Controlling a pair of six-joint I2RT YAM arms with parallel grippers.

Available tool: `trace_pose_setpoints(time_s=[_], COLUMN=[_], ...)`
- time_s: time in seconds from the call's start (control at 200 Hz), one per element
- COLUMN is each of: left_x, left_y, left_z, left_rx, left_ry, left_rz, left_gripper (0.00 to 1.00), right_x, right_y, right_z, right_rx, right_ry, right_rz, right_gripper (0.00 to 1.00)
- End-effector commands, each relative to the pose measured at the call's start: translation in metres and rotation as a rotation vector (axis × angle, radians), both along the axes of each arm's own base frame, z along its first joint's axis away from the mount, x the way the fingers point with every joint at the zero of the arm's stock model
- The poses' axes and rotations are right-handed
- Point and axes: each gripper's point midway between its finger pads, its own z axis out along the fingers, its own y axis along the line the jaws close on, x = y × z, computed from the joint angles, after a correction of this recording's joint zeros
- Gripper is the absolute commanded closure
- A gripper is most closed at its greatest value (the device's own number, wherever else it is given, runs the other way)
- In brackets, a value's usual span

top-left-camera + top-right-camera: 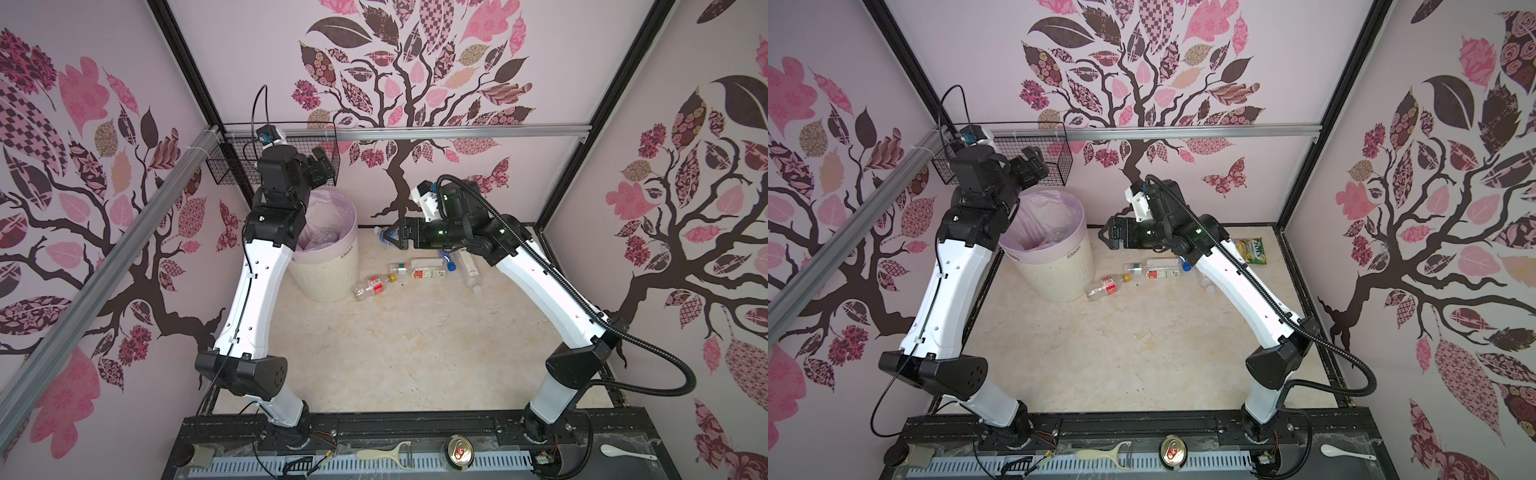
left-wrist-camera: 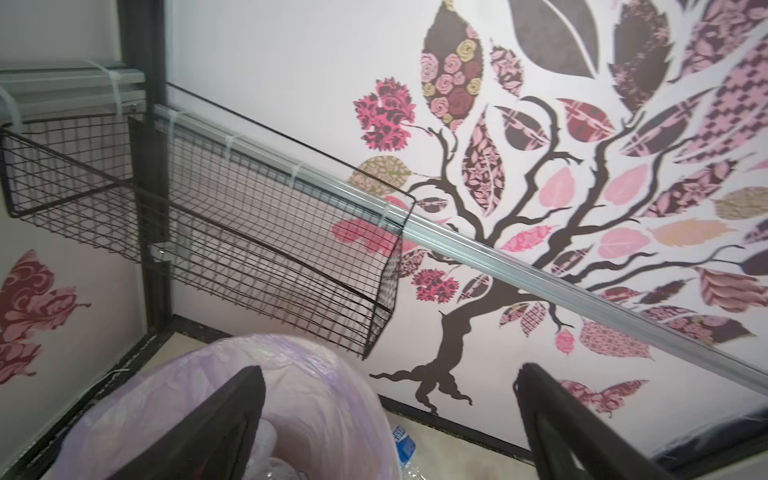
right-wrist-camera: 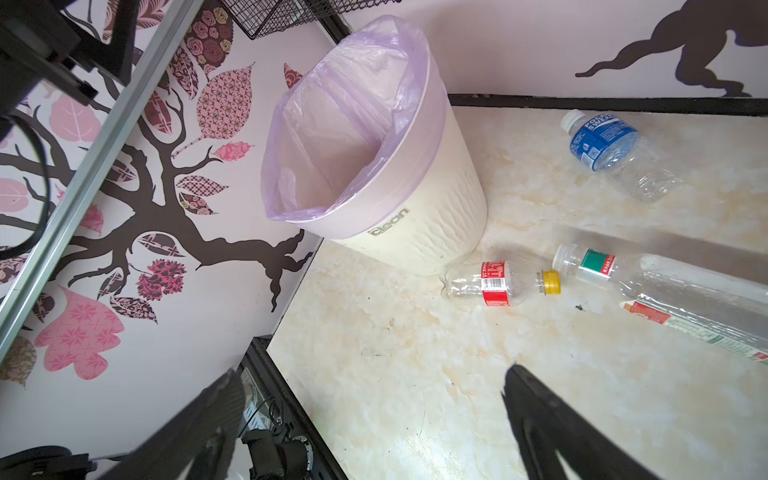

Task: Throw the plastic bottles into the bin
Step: 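Open the left gripper to drop the Pepsi bottle into the bin, then lower both grippers toward the frosted white-labelled bottle beside the Fiji bottle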

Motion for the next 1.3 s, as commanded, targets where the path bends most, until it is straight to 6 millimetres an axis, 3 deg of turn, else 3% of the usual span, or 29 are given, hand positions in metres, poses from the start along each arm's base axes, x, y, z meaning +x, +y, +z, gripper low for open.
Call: trace_pose_setpoints(time_s=[0.0,0.215,0.27,0.295,0.43,0.545,0.72,1.06,1.29], left_x=[-0.008,-0.031,-0.037,-0.037,-0.052,-0.073,-0.102,-0.129,-0.141], left_y=[-0.038,-0.079,-0.081,-0.081,-0.084,-0.106,-0.138,-0.182,-0.215], left_z=[-0.004,-0.033,-0.035,-0.049,-0.067,-0.087,-0.138,-0.218,-0.270], left_rx=[0.010,0.025,0.016,0.019,-0.018,0.014,0.024,0.047,-0.016], left_ry=[0.024,0.104,0.109,0.145,0.204,0.249,0.363,0.539,0.713], left_rz=[-0.100,-0.188,-0.198,-0.197,-0.222,-0.283,-0.392,-0.536,-0.651], left_gripper=[0.02,0.02,0.02,0.02,0.02,0.02,0.02,0.02,0.02], right_x=[-0.013,-0.006,0.000,0.002,0.009,0.007,0.008,0.025,0.047], right_y=[-0.015,-0.047,-0.064,-0.073,-0.125,-0.158,-0.190,-0.248,-0.253], right_z=[0.039,0.016,0.007,0.003,-0.017,-0.029,-0.051,-0.148,-0.206], right_rx=[0.054,-0.036,-0.049,-0.055,-0.118,-0.210,-0.288,-0.400,-0.479], right_ry=[-0.085,-0.044,-0.023,-0.012,0.008,-0.020,-0.001,0.175,0.234], right_rz=[-0.024,-0.125,-0.173,-0.196,-0.337,-0.432,-0.522,-0.666,-0.658], right_gripper=[0.00,0.00,0.00,0.00,0.00,0.00,0.00,0.00,0.00])
